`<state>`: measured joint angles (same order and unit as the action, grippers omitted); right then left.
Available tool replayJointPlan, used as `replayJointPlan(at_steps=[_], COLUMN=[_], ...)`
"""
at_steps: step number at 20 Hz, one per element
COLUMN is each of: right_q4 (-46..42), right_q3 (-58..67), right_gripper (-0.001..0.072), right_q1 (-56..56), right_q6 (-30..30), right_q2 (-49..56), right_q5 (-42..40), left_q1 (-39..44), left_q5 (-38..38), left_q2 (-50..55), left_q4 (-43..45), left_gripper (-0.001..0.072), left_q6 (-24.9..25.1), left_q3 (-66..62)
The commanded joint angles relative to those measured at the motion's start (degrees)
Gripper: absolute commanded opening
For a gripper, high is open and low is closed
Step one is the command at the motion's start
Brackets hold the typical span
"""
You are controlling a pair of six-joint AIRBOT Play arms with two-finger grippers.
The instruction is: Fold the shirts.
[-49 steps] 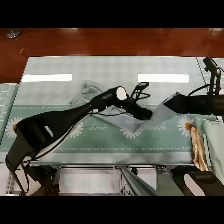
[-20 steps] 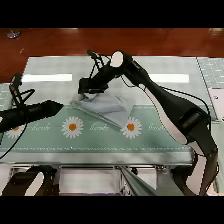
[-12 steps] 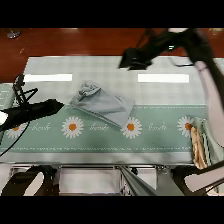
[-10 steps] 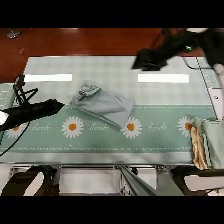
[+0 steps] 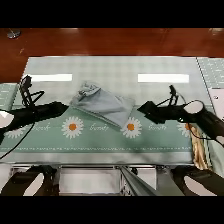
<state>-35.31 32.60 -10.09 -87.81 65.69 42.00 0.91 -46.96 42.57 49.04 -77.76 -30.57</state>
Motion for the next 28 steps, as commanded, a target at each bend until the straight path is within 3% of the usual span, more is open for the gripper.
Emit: replayJointPlan(at_steps=[1, 5, 6, 9, 10, 12, 17, 20, 28], right_q4=[8.92, 9.46, 9.51, 9.27, 9.22, 4.59, -19.47, -24.33, -27.02], right_q3=[0.74, 11.3, 13.64, 22.12, 26.23, 36.57, 71.54, 88.3, 86.03], right_gripper=[0.0614, 0.0606, 0.0546, 0.0123, 0.0023, 0.0022, 0.0022, 0.0022, 0.0022], right_q1=[-5.4, -6.67, -7.26, -8.66, -8.37, -7.28, -5.2, -0.83, 25.07], right_q6=[3.76, 3.91, 3.91, 5.99, 8.22, 9.62, -1.86, -5.64, -8.44], right_q2=[8.09, 19.02, 21.38, 27.93, 29.24, 29.33, 28.52, 28.2, 14.73], right_q5=[-4.02, 0.0, 1.38, 7.56, 10.82, 16.96, 34.77, 44.37, 58.49], left_q1=[1.97, 2.03, 2.03, 2.03, 2.03, 2.03, 2.03, 2.03, 2.03], left_q5=[1.92, 1.99, 2.03, 2.86, 3.04, 3.02, 3.04, 2.95, 2.89], left_q2=[0.04, 0.04, 0.04, 0.04, 0.04, 0.04, 0.04, 0.04, 0.04], left_q4=[-0.17, -0.15, -0.15, -0.15, -0.15, -0.13, -0.11, -0.13, -0.13], left_gripper=[0.0017, 0.0017, 0.0017, 0.0017, 0.0017, 0.0017, 0.0017, 0.0017, 0.0017], left_q6=[-0.11, -0.07, -0.07, -0.07, -0.07, -0.04, 0.09, 0.07, 0.07], left_q3=[0.26, 0.26, 0.26, 0.28, 0.28, 0.28, 0.28, 0.28, 0.28])
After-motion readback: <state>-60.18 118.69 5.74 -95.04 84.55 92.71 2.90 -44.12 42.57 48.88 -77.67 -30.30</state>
